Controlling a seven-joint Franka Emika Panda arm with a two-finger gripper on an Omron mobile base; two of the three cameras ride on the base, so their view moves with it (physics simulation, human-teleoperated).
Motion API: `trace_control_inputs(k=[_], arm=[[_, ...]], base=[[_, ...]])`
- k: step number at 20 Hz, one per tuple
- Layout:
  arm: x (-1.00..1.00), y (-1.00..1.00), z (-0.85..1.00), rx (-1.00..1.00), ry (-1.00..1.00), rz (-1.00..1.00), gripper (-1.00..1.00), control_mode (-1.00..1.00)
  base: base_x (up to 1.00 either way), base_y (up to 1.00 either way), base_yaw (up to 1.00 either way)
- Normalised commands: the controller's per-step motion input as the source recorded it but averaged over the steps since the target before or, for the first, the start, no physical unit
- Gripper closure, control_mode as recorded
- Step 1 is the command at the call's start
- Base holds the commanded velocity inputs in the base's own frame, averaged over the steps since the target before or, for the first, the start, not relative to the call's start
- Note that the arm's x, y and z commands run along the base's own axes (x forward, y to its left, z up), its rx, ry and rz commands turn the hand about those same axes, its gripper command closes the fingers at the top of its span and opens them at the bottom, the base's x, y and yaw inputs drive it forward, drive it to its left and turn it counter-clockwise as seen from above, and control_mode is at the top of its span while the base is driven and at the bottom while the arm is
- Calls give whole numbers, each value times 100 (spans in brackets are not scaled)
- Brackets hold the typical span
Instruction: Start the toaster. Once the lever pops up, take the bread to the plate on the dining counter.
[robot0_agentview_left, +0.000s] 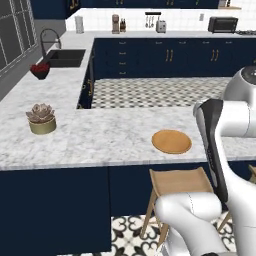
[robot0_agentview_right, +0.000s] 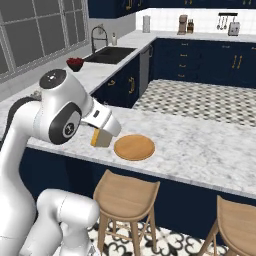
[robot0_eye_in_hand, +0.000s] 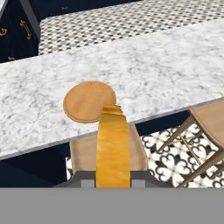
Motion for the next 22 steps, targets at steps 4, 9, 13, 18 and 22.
trace_control_inputs(k=[4,9,13,18,22], arm=[[0,0,0,0,0,0,100,100],[54,-8,-35,16,0,21,100,-100],[72,-15,-52,18,-10,31,100,-100],[92,-2,-55,8,-13,20,100,-100],[82,0,-66,2,-1,7,100,-100]], base=[[90,0,3],[0,0,0],[0,0,0],[0,0,0],[0,0,0]])
